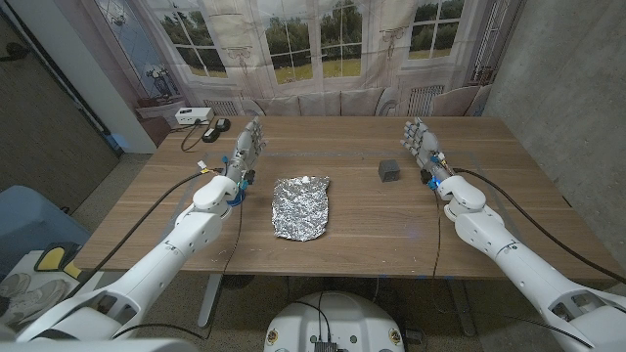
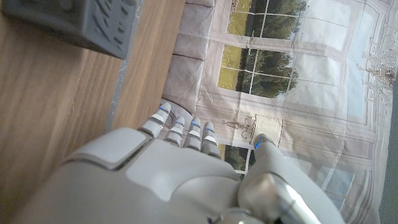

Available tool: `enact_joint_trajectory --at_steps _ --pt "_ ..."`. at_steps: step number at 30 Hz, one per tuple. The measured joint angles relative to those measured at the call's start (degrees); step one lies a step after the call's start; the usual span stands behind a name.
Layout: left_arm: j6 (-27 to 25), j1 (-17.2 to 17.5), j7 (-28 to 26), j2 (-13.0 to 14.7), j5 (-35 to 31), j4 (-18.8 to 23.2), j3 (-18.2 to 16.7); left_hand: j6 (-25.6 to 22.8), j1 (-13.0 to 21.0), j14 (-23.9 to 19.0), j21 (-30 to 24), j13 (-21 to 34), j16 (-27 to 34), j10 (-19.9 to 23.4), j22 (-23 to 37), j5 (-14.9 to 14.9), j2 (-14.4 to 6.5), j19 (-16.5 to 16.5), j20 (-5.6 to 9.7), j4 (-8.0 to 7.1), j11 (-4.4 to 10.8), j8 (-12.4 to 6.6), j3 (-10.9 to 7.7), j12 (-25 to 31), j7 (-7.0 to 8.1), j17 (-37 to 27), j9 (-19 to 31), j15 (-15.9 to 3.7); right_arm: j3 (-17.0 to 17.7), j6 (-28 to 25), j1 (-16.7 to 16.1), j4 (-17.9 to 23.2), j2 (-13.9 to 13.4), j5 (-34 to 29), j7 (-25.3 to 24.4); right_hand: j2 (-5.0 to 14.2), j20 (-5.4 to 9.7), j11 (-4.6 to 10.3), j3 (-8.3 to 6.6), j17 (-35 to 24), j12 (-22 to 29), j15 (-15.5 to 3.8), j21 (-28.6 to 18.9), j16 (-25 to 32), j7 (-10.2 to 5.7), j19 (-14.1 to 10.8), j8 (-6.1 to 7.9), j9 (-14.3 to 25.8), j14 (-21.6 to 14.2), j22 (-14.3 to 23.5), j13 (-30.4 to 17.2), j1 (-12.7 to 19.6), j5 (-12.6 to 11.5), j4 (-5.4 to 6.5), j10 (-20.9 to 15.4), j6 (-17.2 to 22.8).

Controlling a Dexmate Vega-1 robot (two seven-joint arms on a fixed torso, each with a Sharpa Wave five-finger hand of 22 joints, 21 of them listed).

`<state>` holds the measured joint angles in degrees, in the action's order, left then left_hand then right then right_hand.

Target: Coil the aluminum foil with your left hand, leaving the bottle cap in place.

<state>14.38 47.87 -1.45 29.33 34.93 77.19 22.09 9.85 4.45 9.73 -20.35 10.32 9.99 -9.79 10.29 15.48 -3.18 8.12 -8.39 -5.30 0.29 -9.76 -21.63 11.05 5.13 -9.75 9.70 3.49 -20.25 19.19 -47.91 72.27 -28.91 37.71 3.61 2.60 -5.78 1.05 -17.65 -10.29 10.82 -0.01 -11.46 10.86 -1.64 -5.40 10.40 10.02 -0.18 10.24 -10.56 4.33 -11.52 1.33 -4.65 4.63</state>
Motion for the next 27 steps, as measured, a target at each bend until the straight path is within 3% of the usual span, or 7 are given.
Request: enact_joint_trajectory --at_steps 7,15,21,27 --pt "-4.3 0.5 -5.5 1.1 -3.2 6.1 0.9 0.0 1.7 0.2 0.5 0.0 0.2 0.0 0.0 0.0 1.7 0.5 -0.96 1.47 0.0 -0.23 0.65 0.0 1.85 0.0 0.1 1.43 1.2 3.5 -0.3 -1.2 -0.6 1.0 2.6 0.38 0.0 -0.01 0.0 0.0 0.0 0.0 0.0 0.0 0.0 0.0 0.0 0.0 0.0 0.1 0.0 0.4 0.0 0.0 0.0 0.0" --pt "-10.4 0.2 -10.8 1.6 -7.5 9.7 2.3 0.1 2.6 0.1 0.7 0.2 0.4 -0.1 0.0 -0.3 3.5 0.4 -1.04 2.94 -0.53 -0.45 1.36 0.4 1.98 -0.3 0.1 2.36 2.8 4.9 -1.0 -1.7 -1.8 1.9 3.9 0.38 -0.31 -0.32 0.0 0.0 0.2 0.0 0.0 0.0 0.01 -0.3 -0.01 0.0 0.0 0.0 0.0 0.4 0.0 0.0 -0.3 0.0" --pt "-15.6 -1.9 -13.2 2.3 -10.7 13.4 4.7 0.0 3.6 0.1 1.1 0.5 0.4 0.0 0.0 -0.3 4.6 0.4 -1.03 4.06 -1.05 -0.45 1.51 0.4 2.47 -0.3 0.1 2.36 4.0 6.7 -2.0 -1.9 -2.5 3.2 5.2 0.38 -0.3 -0.32 0.0 0.0 0.2 0.0 0.0 0.0 0.01 -0.3 -0.01 0.0 0.0 0.0 0.0 0.4 0.0 0.0 -0.3 0.0" --pt "-21.5 -3.6 -14.6 3.3 -14.3 16.3 6.8 0.1 5.2 0.1 1.1 0.7 1.1 0.0 0.3 -0.7 6.2 -0.4 -1.78 5.82 -1.05 -0.45 1.66 1.1 4.18 -0.5 0.3 2.8 5.3 8.0 -3.6 -1.9 -3.1 4.1 5.8 0.38 -0.3 -0.54 0.01 0.0 0.2 0.0 0.0 0.0 0.01 -0.3 0.23 0.0 0.0 0.0 0.0 0.4 0.0 0.0 -0.5 0.0"
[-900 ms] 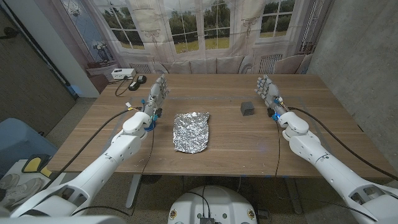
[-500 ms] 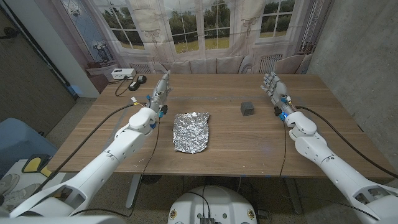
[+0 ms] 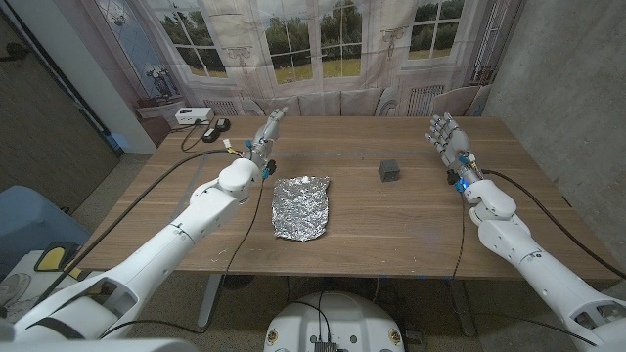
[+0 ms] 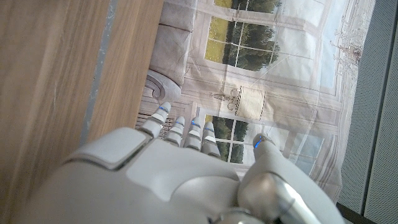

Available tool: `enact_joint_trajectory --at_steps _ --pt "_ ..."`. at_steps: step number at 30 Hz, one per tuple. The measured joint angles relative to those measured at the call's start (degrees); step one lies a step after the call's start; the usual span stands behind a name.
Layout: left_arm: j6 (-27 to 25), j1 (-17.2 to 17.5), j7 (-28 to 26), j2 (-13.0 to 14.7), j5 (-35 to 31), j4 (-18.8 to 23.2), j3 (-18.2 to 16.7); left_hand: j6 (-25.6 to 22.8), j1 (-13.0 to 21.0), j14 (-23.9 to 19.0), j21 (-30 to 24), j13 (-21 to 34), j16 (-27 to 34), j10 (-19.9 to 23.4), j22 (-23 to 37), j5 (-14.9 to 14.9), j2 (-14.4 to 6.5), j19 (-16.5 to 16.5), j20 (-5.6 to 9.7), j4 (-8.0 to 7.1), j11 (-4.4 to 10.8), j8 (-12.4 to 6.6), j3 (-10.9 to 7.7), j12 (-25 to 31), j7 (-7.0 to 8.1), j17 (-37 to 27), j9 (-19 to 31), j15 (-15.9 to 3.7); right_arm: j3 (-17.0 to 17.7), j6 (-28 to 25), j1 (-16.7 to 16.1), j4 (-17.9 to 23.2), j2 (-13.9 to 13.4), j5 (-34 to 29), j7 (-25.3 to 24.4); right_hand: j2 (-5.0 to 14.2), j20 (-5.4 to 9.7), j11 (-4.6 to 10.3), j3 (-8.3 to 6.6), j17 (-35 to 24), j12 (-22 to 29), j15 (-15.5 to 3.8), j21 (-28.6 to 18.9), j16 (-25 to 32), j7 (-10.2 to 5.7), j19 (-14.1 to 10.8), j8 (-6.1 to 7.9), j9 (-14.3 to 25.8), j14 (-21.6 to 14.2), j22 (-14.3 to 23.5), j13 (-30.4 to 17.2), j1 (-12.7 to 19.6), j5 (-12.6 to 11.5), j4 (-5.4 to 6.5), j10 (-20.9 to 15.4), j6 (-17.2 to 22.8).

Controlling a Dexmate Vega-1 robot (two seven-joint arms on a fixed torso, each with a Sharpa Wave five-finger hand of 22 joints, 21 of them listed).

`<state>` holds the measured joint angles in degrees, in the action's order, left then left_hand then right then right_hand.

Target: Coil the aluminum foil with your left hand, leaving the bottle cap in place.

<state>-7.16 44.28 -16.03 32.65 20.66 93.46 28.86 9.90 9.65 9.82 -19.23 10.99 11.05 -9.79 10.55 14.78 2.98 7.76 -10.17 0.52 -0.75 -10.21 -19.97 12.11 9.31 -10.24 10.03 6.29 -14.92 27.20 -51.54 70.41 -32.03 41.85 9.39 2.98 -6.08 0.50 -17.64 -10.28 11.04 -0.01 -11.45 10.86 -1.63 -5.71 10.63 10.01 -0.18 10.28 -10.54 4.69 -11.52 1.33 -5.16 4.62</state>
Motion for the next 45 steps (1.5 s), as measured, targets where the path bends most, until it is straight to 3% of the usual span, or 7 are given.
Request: enact_joint_trajectory --at_steps 7,13,15,21,31,32,45 --pt "-6.8 -1.9 0.0 2.0 -3.5 4.0 2.3 0.0 4.9 -4.9 0.0 0.6 1.6 1.9 0.3 -0.8 1.1 -3.0 -0.72 3.73 0.11 -1.26 -0.39 1.9 0.36 -0.3 0.2 -0.22 1.2 1.5 -2.1 0.9 -0.3 0.8 0.1 0.0 0.0 -0.09 0.0 0.0 0.0 0.2 0.0 0.0 0.0 0.0 0.0 0.0 -0.2 0.0 0.0 0.0 0.0 0.0 -0.1 0.0" --pt "-12.8 -2.8 1.0 3.3 -6.4 6.1 3.4 -0.1 9.7 -9.3 0.0 0.9 2.1 6.5 0.3 -1.3 1.5 -5.3 -1.39 6.86 0.98 -2.06 -1.02 3.3 -6.69 -0.6 0.3 -1.39 1.8 2.2 -3.7 1.8 -0.4 1.1 0.1 0.0 0.0 -0.09 0.0 0.0 0.0 0.21 0.0 0.0 0.0 0.0 0.0 0.0 -0.2 0.0 0.0 0.0 0.0 0.0 -0.1 0.0" --pt "-14.4 -3.9 1.5 4.6 -7.1 8.5 4.6 -0.1 10.3 -9.7 0.0 0.9 2.1 7.1 0.3 -1.7 1.6 -5.6 -1.25 6.93 0.95 -2.11 -1.09 3.4 -7.52 -0.6 0.3 -1.43 1.9 2.8 -4.3 2.1 -0.4 1.3 0.0 0.0 0.0 -0.1 0.0 0.0 0.0 0.21 0.0 0.0 0.0 0.0 0.0 0.0 -0.2 0.0 0.0 0.0 0.0 0.0 -0.1 0.0" --pt "-19.5 -5.3 3.5 6.2 -9.2 10.8 6.1 -0.6 11.6 -10.4 0.0 0.9 2.1 7.8 0.3 -1.7 1.7 -6.4 -1.48 7.63 0.44 -2.11 -1.33 3.4 -7.58 -0.8 0.3 -1.8 2.5 3.5 -5.7 2.8 -0.4 1.5 -0.3 0.0 0.0 -0.1 0.0 0.0 0.0 0.21 0.0 0.0 0.0 0.0 0.0 0.0 -0.2 0.0 0.0 0.0 0.0 0.0 -0.1 0.0" --pt "-26.7 -6.4 9.5 7.1 -12.5 12.2 7.1 -1.9 15.7 -11.4 0.0 1.2 2.1 8.7 0.3 -1.3 2.1 -7.5 -1.38 8.89 3.49 -2.33 -1.64 3.6 -8.48 -0.8 0.3 -1.61 3.1 4.0 -7.5 3.6 -0.2 1.6 -0.5 0.0 0.0 0.22 0.0 0.0 0.0 0.21 0.0 0.0 -0.32 0.0 0.0 0.0 -0.2 0.0 0.0 0.0 0.0 0.0 -0.4 0.3" --pt "-27.6 -10.7 10.4 9.3 -13.0 14.3 10.6 -2.1 16.3 -11.4 0.0 1.2 2.1 8.6 0.3 -1.0 2.2 -7.6 -1.4 8.89 3.73 -2.33 -1.64 3.6 -8.3 -0.8 0.3 -1.59 3.2 5.0 -7.7 3.7 -0.2 1.8 -1.0 0.0 0.01 0.22 0.0 0.0 0.0 0.21 0.0 0.0 -0.32 0.0 0.0 0.0 -0.2 0.0 0.0 0.0 0.0 0.0 -0.4 0.3" --pt "-33.3 -16.9 17.8 10.9 -17.6 16.1 16.1 -5.2 20.5 -11.8 0.3 1.1 1.8 9.9 0.3 0.9 4.8 -8.4 -0.75 9.45 4.37 -2.99 -1.09 3.8 -7.1 -0.8 0.5 -2.0 4.0 6.2 -9.3 4.3 0.0 1.9 -1.7 0.0 0.01 0.22 0.0 0.0 0.0 0.21 0.0 0.0 -0.01 0.0 0.0 0.0 -0.2 0.0 0.0 0.0 0.0 0.0 -0.4 0.6"
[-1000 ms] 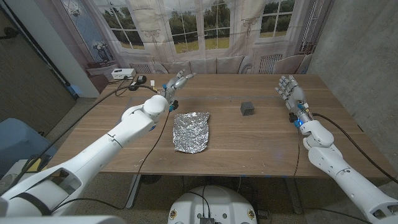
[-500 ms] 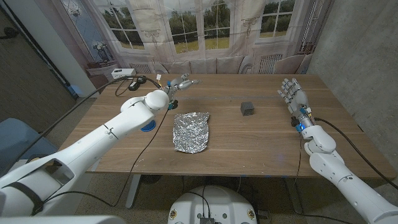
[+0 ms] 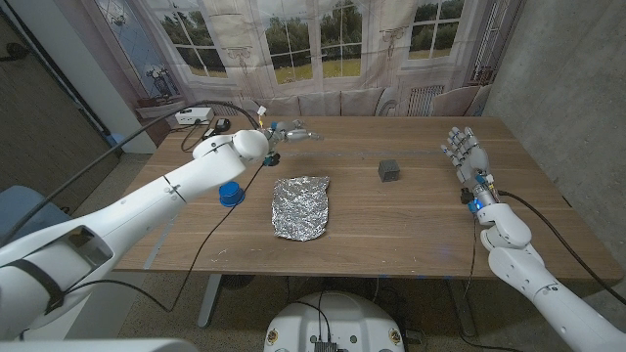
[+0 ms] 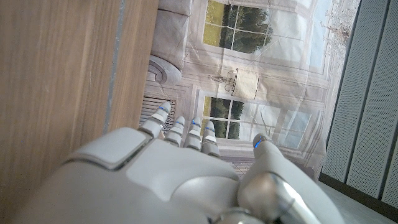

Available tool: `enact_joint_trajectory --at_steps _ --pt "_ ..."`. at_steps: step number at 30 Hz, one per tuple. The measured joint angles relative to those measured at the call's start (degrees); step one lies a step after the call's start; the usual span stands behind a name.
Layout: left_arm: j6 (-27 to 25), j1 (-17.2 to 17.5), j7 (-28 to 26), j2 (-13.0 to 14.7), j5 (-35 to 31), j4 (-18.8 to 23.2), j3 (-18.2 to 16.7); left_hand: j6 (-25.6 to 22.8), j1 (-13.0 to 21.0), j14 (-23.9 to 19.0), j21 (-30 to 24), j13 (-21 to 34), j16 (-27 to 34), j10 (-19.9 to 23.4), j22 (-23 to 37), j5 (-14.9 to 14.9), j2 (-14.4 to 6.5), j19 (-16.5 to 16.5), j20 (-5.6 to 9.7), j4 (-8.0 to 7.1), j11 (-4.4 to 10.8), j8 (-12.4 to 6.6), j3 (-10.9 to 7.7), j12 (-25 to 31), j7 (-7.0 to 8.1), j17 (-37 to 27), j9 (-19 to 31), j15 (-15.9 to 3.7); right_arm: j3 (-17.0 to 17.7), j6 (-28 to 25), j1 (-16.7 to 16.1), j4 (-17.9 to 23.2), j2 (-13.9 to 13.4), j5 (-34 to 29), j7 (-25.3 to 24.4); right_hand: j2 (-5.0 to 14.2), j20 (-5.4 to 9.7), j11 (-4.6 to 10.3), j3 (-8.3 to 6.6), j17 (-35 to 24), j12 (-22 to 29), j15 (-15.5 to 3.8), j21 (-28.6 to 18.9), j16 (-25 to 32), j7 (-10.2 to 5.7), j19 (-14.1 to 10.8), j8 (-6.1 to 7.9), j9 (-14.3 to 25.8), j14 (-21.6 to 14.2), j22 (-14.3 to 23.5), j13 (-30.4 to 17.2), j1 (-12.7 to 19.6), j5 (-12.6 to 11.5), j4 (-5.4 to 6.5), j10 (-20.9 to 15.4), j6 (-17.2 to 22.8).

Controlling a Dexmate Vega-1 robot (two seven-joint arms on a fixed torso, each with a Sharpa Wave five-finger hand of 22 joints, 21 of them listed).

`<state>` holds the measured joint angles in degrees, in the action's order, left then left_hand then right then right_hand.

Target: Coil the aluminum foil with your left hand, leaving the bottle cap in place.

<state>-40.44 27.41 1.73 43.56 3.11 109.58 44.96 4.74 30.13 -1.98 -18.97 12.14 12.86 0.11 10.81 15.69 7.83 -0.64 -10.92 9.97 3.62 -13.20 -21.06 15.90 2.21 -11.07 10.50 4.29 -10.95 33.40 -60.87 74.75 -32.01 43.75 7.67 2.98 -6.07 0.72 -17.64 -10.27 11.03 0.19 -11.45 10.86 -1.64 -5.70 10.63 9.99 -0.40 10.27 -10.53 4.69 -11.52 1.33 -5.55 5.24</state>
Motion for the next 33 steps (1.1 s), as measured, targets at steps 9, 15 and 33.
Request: enact_joint_trajectory --at_steps 9,15,33 --pt "-3.9 -4.2 4.5 0.9 -4.3 2.2 4.7 -2.3 2.6 -0.4 0.1 0.0 0.0 2.0 0.0 1.3 0.9 -0.6 -0.03 -0.08 0.77 -0.44 0.89 0.5 0.84 0.0 0.1 -0.82 0.3 0.6 -0.8 0.5 0.1 0.0 -0.3 -0.04 0.0 0.0 0.0 0.0 0.0 0.0 0.0 0.0 0.0 0.0 0.0 0.0 0.0 0.0 0.0 0.0 0.0 0.0 0.0 0.0" --pt "-5.8 -6.2 6.8 1.6 -6.5 4.0 7.1 -3.5 4.0 -0.4 0.5 0.0 0.0 2.4 0.0 2.4 1.2 -0.6 -0.03 -0.25 -0.05 -0.84 1.19 0.5 0.22 0.0 0.1 -0.82 0.4 1.0 -1.2 0.7 0.1 0.0 -0.4 -0.17 0.0 0.0 0.0 0.0 0.0 0.0 0.0 0.0 0.0 0.0 0.0 0.0 0.0 0.0 0.0 -0.2 0.0 0.0 0.0 0.0" --pt "-14.6 -15.2 20.3 2.8 -20.0 8.3 19.2 -2.8 8.7 0.2 0.6 0.3 -0.9 2.4 0.0 4.5 0.5 -1.8 0.39 -0.4 0.38 0.25 1.51 0.5 0.35 0.0 0.0 -2.23 0.7 2.1 -3.0 1.6 0.5 0.0 -0.4 -0.16 0.0 0.0 0.0 0.0 0.0 0.0 0.0 0.0 0.0 0.0 0.0 0.0 0.0 0.0 0.0 -0.2 0.0 0.0 0.0 0.0"
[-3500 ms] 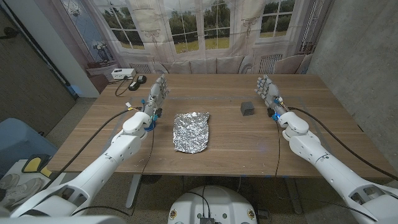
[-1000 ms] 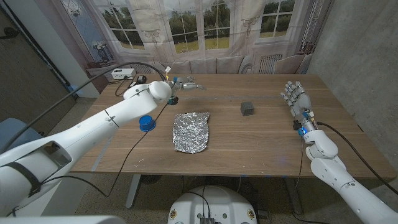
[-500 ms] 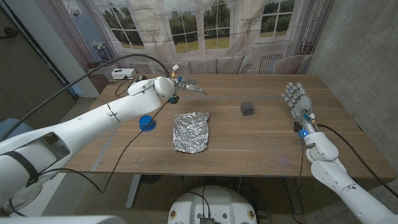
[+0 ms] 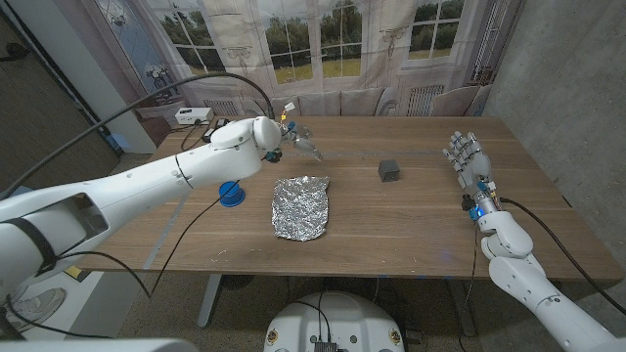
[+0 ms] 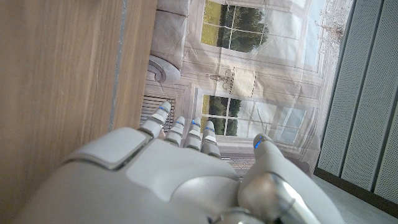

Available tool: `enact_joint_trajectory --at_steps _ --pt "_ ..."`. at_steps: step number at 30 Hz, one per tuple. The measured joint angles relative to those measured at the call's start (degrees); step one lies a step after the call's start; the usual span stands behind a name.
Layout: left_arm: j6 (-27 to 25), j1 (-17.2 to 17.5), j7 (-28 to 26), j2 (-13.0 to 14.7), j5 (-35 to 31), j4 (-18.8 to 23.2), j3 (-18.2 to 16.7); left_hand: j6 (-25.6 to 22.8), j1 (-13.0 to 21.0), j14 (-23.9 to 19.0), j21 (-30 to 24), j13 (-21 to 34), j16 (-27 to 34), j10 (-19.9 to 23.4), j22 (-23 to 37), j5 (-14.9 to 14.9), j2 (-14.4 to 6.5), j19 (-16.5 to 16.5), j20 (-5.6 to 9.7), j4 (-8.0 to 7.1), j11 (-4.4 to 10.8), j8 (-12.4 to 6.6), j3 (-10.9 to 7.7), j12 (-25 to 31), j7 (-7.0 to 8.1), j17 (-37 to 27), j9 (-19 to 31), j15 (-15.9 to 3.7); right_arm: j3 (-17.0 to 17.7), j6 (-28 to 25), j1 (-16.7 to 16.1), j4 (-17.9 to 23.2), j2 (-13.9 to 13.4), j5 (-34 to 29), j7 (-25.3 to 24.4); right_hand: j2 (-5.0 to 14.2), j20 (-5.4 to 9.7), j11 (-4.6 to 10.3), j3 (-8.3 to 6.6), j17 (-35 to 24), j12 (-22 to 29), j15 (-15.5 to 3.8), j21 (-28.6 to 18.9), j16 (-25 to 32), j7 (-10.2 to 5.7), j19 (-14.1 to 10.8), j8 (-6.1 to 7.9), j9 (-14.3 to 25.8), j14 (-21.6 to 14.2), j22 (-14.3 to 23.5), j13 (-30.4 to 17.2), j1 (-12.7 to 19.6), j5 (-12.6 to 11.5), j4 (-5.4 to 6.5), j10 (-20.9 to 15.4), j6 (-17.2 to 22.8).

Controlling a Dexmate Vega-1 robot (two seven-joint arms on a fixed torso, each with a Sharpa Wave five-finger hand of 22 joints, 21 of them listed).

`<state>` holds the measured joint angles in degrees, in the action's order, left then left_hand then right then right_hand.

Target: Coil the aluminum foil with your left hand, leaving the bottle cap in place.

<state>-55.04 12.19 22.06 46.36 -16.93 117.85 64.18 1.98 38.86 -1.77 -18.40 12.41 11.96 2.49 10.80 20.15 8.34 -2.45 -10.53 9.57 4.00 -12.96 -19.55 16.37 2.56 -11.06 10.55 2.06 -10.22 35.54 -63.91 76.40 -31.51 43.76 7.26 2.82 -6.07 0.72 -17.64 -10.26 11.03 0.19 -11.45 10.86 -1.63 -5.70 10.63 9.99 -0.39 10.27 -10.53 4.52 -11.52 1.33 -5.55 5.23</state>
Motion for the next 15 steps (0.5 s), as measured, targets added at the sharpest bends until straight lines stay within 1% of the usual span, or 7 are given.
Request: enact_joint_trajectory --at_steps 2,3,5,6,8,11,15 --pt "0.0 -0.8 0.0 -0.1 0.0 0.2 1.3 0.0 0.0 0.2 0.0 0.0 0.0 0.0 0.0 0.0 0.0 0.0 0.0 0.16 0.0 0.0 0.16 0.0 0.0 0.1 0.0 -0.16 0.0 0.1 0.0 0.0 0.0 0.0 0.0 0.0 0.0 0.0 0.0 0.0 0.0 0.0 0.0 0.0 0.0 0.0 0.0 0.0 0.0 0.0 0.0 0.0 0.0 0.0 0.0 0.0" --pt "-1.3 -1.5 3.0 -0.2 -4.2 0.3 2.4 0.2 0.3 0.2 0.0 0.0 0.0 0.0 0.0 0.2 0.3 0.0 0.0 0.16 0.0 0.0 0.16 -0.1 0.23 0.1 0.0 -0.17 0.1 0.2 -0.3 0.1 0.1 0.0 0.0 0.0 0.0 0.0 0.0 0.0 0.0 0.0 0.0 0.0 0.0 0.0 0.0 0.0 0.0 0.0 0.0 0.0 0.0 0.0 0.0 0.0" --pt "-2.0 -2.5 4.9 -0.5 -7.2 0.5 4.2 -0.1 0.4 0.2 0.0 0.0 0.0 0.0 0.0 0.3 0.4 0.0 0.0 -0.01 0.0 0.0 0.32 -0.3 0.94 0.1 0.0 -0.22 0.1 0.4 -0.5 0.1 0.2 0.0 0.0 0.0 0.0 0.0 0.0 0.0 0.0 0.0 0.0 0.0 0.0 0.0 0.0 0.0 0.0 0.0 0.0 0.0 0.0 0.0 0.0 0.0" --pt "-2.0 -2.8 4.9 -0.6 -7.2 0.5 4.6 -0.2 1.0 0.2 0.0 0.0 0.0 0.0 0.0 0.5 0.5 0.0 0.01 -0.1 0.0 0.0 0.41 -0.3 1.48 0.1 0.0 -0.22 0.1 0.4 -0.5 0.1 0.2 0.1 0.0 0.0 0.0 -0.01 0.0 0.0 0.0 0.0 0.0 0.0 0.0 0.0 0.0 0.0 0.0 0.0 0.0 0.0 0.0 0.0 0.0 0.0" --pt "-2.4 -3.7 7.4 -0.9 -11.3 0.5 6.3 -0.3 1.4 0.0 0.0 0.0 0.0 0.1 0.0 1.1 0.8 -0.2 0.24 -0.03 0.14 -0.01 0.97 -0.3 2.62 0.1 0.1 -0.45 0.2 0.6 -0.7 0.1 0.3 0.1 0.0 0.0 0.0 -0.21 0.0 0.0 0.0 0.0 0.0 0.0 0.0 0.0 0.0 0.0 0.0 0.0 0.0 0.0 0.0 0.0 -0.2 0.0" --pt "-2.5 -4.7 8.8 -1.5 -15.3 0.4 8.2 -0.5 1.6 0.1 0.0 0.0 0.0 0.3 0.0 1.7 1.0 -0.4 0.41 -0.16 0.3 0.26 1.58 -0.5 3.2 0.1 0.3 -0.76 0.2 0.8 -0.8 0.1 0.3 0.2 0.0 0.0 0.0 -0.21 0.0 0.0 0.0 0.24 0.0 0.0 0.0 0.0 0.0 0.0 -0.2 0.0 0.0 0.0 0.0 0.0 -0.2 0.0" --pt "-2.3 -5.4 11.8 -2.2 -18.6 -0.2 9.7 -0.3 2.1 0.2 0.2 0.0 0.0 0.3 0.0 2.9 1.5 -1.0 0.41 -0.37 0.92 0.48 2.42 -0.5 5.1 0.1 0.3 -0.78 0.3 1.0 -1.1 0.1 0.5 0.2 0.0 0.0 0.0 -0.21 0.0 0.0 0.0 0.32 0.0 0.0 0.0 0.0 0.0 0.0 -0.3 0.0 0.0 0.0 0.0 0.0 -0.2 0.0"
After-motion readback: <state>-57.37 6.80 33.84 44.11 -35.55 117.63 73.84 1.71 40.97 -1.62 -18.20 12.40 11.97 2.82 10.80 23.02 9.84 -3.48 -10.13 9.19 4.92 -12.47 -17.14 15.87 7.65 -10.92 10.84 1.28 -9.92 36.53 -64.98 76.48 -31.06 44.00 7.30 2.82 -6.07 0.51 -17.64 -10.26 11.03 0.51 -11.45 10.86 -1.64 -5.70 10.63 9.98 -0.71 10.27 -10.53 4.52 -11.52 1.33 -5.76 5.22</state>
